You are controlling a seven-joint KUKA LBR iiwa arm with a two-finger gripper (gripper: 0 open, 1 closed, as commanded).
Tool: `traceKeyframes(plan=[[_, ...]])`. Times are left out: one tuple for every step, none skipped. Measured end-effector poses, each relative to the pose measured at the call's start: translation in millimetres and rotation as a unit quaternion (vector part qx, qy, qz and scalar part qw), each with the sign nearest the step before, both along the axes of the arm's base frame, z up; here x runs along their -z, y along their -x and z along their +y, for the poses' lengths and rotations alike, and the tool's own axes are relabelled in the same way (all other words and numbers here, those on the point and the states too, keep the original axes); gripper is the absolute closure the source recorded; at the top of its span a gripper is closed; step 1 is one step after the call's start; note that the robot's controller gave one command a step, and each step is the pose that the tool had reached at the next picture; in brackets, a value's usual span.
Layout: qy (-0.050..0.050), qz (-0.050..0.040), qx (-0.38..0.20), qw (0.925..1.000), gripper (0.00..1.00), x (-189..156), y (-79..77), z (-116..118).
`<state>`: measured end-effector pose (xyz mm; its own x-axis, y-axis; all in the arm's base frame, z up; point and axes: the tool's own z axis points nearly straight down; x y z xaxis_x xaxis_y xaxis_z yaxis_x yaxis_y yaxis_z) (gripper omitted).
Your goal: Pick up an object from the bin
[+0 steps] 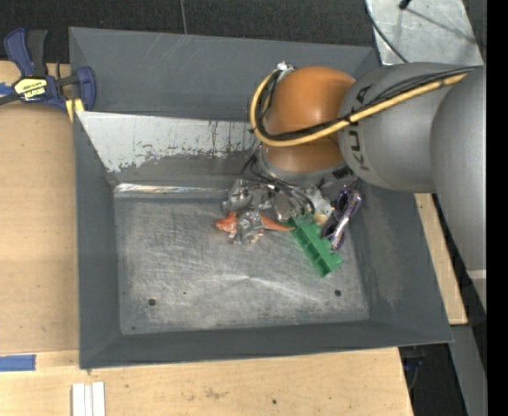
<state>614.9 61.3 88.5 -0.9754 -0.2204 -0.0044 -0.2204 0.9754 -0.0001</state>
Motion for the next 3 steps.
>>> traceKeyframes(plan=[[0.0,0.0001,0.0,1.0,1.0,0.0,0.1,-0.1],[0.001,0.0049,0.003,1.0,1.0,-42.1,-0.2,-0.6],[0.0,-0.0019,0.004,1.0,1.0,-93.7,-2.1,-1.4]])
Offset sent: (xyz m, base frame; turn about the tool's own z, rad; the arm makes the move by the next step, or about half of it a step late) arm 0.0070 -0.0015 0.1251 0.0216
